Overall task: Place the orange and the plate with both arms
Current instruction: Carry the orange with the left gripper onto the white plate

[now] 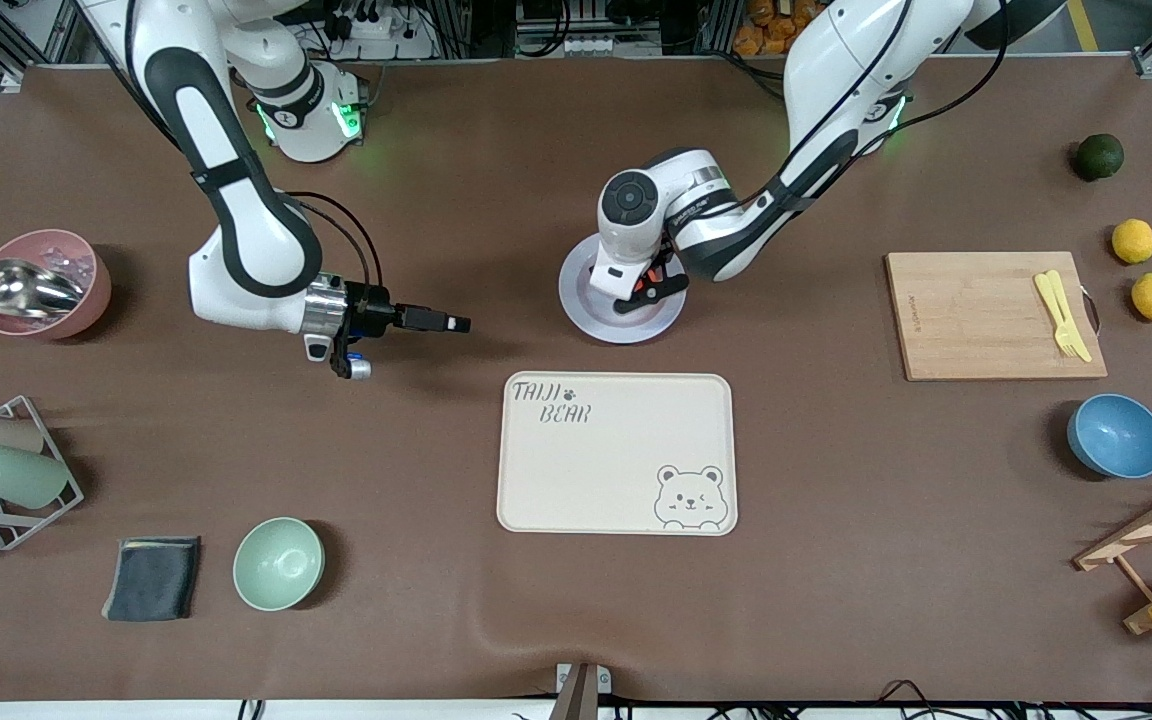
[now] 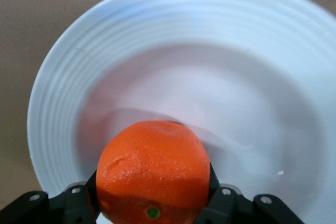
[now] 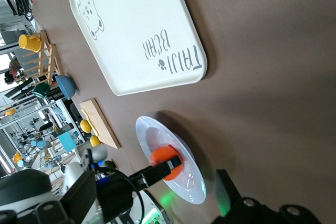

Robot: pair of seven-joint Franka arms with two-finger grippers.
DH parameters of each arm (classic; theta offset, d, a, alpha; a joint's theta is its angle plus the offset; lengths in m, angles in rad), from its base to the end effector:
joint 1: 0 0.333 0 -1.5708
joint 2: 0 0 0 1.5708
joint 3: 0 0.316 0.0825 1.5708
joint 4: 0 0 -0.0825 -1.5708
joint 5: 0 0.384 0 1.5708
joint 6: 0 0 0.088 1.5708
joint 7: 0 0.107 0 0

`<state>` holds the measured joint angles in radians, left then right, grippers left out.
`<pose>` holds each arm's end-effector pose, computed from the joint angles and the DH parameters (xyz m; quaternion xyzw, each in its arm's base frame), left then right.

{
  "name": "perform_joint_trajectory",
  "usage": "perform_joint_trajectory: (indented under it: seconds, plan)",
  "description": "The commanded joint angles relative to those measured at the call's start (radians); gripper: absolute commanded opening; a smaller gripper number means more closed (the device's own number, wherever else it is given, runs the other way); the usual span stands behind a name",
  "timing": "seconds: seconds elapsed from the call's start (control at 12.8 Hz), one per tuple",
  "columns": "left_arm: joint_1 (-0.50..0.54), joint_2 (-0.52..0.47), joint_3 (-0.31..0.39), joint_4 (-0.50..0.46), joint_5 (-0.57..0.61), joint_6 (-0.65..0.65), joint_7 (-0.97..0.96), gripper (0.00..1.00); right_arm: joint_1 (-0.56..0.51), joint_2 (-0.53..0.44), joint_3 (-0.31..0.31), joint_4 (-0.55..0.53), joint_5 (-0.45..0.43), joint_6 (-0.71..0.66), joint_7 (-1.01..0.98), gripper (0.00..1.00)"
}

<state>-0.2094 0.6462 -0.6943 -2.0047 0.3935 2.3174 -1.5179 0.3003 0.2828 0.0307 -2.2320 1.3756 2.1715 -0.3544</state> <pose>0.3689 -0.4540 0.1850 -0.9764 -0.1924 0.0894 0.0406 0.4903 0.2086 0.2390 -0.8638 0.1620 0.1282 0.4596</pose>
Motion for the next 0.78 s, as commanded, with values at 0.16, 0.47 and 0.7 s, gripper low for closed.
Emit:
perform_joint_trajectory:
  seconds: [0.16, 0.47, 0.7]
  plan:
    - [0.004, 0.027, 0.009, 0.087, 0.033, -0.007, -0.042, 1.0, 0.149, 0.027, -0.006, -0.011, 0.21, 0.146, -0.107, 1.0]
    - [0.079, -0.146, -0.01, 0.092, 0.018, -0.142, -0.025, 1.0, 0.201, 0.074, -0.006, -0.008, 0.329, 0.212, -0.245, 0.95]
    - [0.235, -0.262, -0.115, 0.095, 0.004, -0.202, 0.037, 1.0, 0.253, 0.102, -0.006, -0.008, 0.458, 0.214, -0.351, 0.91]
